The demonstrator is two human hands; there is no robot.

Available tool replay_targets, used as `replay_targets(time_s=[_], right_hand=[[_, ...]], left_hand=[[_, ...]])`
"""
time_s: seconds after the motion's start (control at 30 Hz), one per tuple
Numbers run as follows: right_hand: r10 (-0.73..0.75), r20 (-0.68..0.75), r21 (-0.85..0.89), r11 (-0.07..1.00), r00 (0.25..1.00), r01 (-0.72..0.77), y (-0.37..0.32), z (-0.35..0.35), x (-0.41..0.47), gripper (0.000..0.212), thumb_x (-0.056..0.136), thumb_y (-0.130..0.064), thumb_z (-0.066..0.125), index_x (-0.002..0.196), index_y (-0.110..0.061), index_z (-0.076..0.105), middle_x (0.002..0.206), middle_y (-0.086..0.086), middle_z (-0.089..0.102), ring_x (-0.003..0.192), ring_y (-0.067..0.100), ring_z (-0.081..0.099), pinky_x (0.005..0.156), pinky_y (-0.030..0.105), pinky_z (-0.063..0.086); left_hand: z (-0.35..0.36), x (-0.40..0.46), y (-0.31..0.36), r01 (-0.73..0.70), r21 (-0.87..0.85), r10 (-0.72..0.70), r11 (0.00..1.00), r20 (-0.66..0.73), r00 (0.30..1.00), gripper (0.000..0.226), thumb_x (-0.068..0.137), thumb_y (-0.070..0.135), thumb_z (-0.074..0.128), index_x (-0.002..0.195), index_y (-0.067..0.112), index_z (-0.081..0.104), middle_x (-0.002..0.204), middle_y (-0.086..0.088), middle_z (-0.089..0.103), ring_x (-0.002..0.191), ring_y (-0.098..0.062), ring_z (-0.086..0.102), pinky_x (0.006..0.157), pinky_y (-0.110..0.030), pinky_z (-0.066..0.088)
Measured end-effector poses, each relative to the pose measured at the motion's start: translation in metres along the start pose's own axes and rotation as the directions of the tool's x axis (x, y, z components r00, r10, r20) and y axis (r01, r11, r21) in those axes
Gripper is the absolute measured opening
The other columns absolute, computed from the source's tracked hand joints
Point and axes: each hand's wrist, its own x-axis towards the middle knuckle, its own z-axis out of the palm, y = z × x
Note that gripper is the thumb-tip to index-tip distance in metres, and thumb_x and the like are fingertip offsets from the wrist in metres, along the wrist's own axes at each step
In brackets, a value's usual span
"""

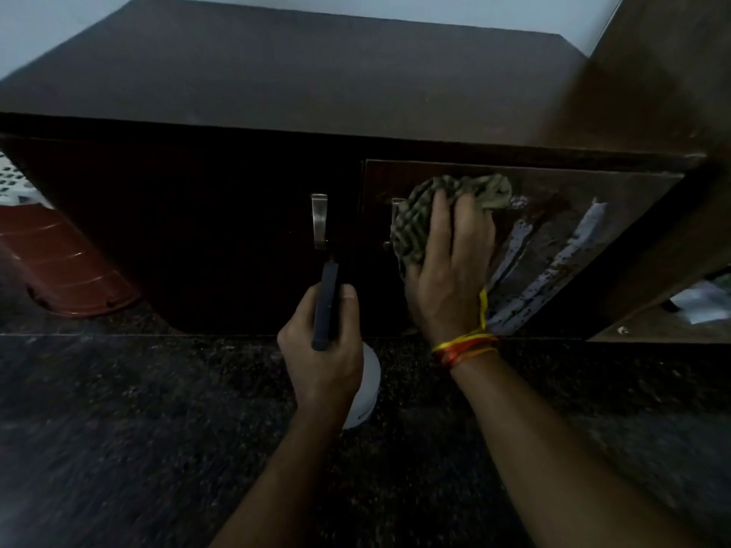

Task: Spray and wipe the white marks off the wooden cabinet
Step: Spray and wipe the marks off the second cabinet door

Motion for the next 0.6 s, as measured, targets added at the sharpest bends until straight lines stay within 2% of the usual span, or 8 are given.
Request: replay_targets(time_s=[0.1,0.17,0.23,0.3,0.43,0.5,0.6], right_hand=[[0.001,0.215,-0.105,0.994,0.977,0.022,0.013,0.013,-0.030,0.084,0.078,-0.035,0.062,0.143,-0.006,0.018,0.144,0.017,0.018,0.133,0.040,0.023,0.114,0.056,0.009],[0.009,0.282,-0.153,0.988,0.960,0.036,0.015,0.015,-0.044,0.086,0.076,-0.031,0.067,0.144,-0.007,0.019,0.146,0.018,0.019,0.131,0.040,0.023,0.113,0.056,0.012],[-0.010,0.218,-0.180,0.982,0.976,0.050,0.016,0.012,-0.049,0.069,0.083,-0.017,0.064,0.142,-0.009,0.027,0.144,0.014,0.024,0.125,0.036,0.031,0.107,0.054,0.031],[-0.003,0.090,-0.145,0.989,0.996,0.016,0.018,0.007,-0.043,0.055,0.088,-0.008,0.056,0.138,-0.015,0.036,0.139,0.010,0.029,0.117,0.033,0.037,0.091,0.051,0.042],[0.037,-0.034,0.113,0.993,0.999,-0.033,0.015,-0.005,-0.023,0.047,0.084,0.005,0.047,0.128,-0.008,0.056,0.126,0.010,0.035,0.110,0.033,0.042,0.086,0.046,0.048],[0.091,-0.065,0.166,0.983,0.994,-0.079,0.012,-0.013,-0.008,0.054,0.076,0.007,0.045,0.126,-0.011,0.055,0.122,0.009,0.036,0.108,0.034,0.046,0.085,0.043,0.045],[0.116,-0.087,0.141,0.985,0.989,-0.103,0.013,-0.014,0.003,0.057,0.069,0.009,0.048,0.119,-0.019,0.047,0.119,0.010,0.037,0.103,0.036,0.050,0.078,0.042,0.044]], left_hand=[[0.001,0.000,-0.002,0.004,0.006,-0.004,1.000,0.006,1.000,0.014,0.088,0.055,0.051,0.075,0.057,0.055,0.070,-0.007,0.058,0.052,-0.033,0.056,0.046,-0.050,0.047],[0.001,0.000,-0.004,0.004,0.010,-0.004,1.000,0.003,1.000,0.014,0.089,0.054,0.051,0.076,0.054,0.056,0.071,-0.005,0.058,0.052,-0.032,0.056,0.046,-0.050,0.047],[0.003,0.000,-0.003,0.003,-0.002,-0.003,1.000,0.002,1.000,0.014,0.089,0.053,0.051,0.076,0.055,0.056,0.071,-0.005,0.058,0.052,-0.032,0.057,0.045,-0.051,0.048],[0.006,0.001,0.000,0.015,-0.007,-0.015,1.000,0.001,1.000,0.015,0.089,0.053,0.051,0.075,0.055,0.056,0.071,-0.006,0.059,0.052,-0.033,0.057,0.045,-0.051,0.048],[0.011,0.002,0.000,0.012,0.000,-0.012,1.000,0.000,1.000,0.016,0.090,0.052,0.051,0.075,0.051,0.057,0.069,-0.005,0.060,0.049,-0.027,0.056,0.045,-0.050,0.047],[0.013,0.002,0.001,0.006,-0.003,-0.006,1.000,0.008,1.000,0.015,0.090,0.052,0.051,0.077,0.054,0.057,0.070,-0.003,0.059,0.051,-0.026,0.057,0.046,-0.049,0.048],[0.014,0.001,0.001,-0.003,0.001,0.003,1.000,0.022,1.000,0.016,0.090,0.051,0.051,0.079,0.061,0.055,0.073,-0.004,0.059,0.054,-0.028,0.058,0.046,-0.050,0.049]])
